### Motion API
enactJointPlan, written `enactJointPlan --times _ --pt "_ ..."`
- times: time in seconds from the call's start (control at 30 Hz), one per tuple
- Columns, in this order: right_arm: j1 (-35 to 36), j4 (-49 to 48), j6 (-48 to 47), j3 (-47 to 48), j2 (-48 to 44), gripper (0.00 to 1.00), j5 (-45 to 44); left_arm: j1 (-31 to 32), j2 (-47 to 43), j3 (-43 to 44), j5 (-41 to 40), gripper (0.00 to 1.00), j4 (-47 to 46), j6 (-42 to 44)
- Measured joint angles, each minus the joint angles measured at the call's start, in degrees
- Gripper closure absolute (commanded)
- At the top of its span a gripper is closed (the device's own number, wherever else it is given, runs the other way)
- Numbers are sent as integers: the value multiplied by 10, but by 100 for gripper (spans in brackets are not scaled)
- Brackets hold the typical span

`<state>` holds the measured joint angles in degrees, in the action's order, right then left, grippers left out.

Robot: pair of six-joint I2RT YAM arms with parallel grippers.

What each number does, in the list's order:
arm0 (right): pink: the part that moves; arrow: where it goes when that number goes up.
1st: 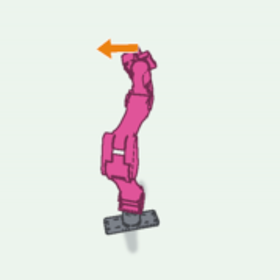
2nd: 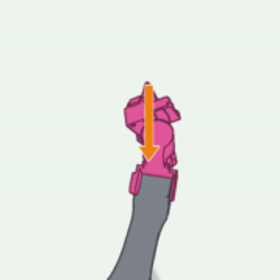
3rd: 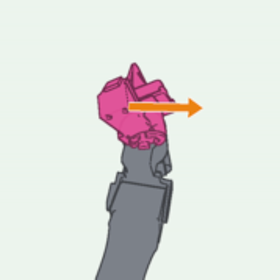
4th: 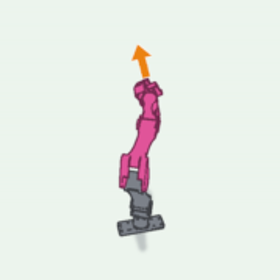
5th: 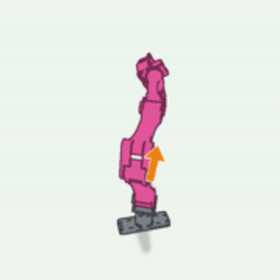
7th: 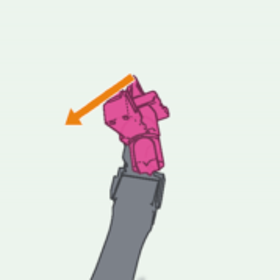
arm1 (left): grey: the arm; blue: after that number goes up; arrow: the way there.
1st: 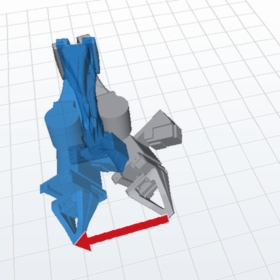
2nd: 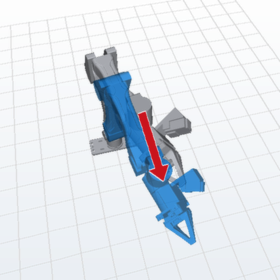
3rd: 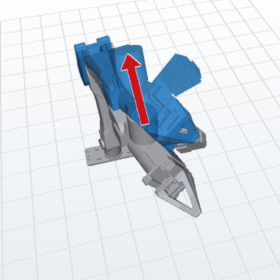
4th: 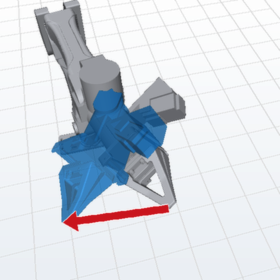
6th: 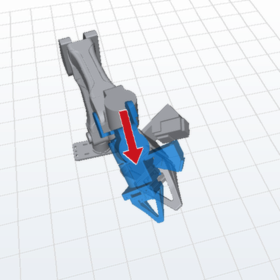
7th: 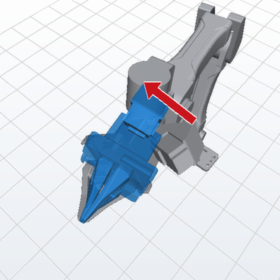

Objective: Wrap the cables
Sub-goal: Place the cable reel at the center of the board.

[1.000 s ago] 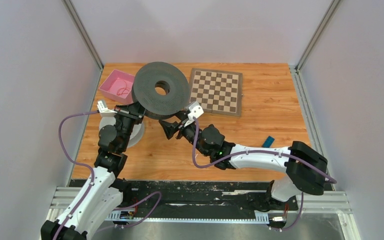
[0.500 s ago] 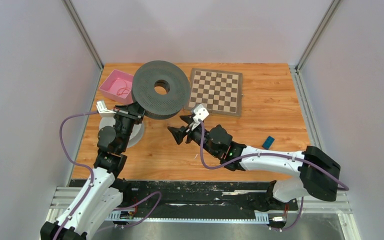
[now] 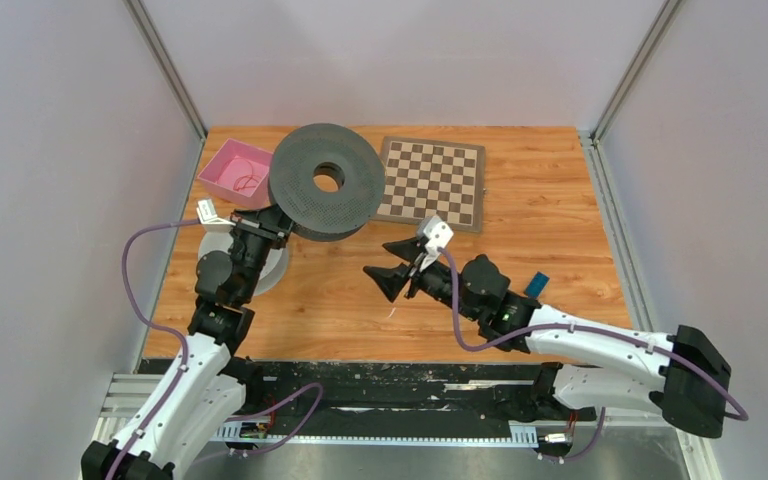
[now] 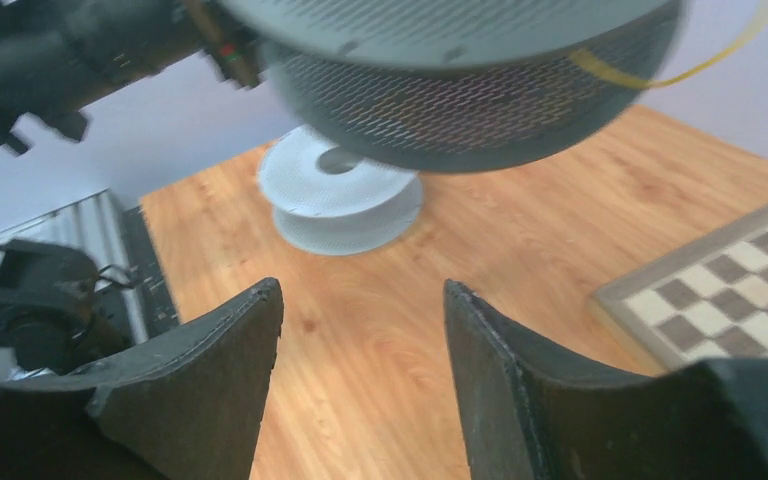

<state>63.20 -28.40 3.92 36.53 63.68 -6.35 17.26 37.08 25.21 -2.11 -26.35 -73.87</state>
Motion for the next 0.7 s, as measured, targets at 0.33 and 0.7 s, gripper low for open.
enactJointPlan --times 0.33,0.7 --pt "-304 49 49 18 -61 55 227 -34 46 17 140 100 13 -35" --pt "-426 -47 251 69 27 57 517 -39 82 47 251 100 -3 -61"
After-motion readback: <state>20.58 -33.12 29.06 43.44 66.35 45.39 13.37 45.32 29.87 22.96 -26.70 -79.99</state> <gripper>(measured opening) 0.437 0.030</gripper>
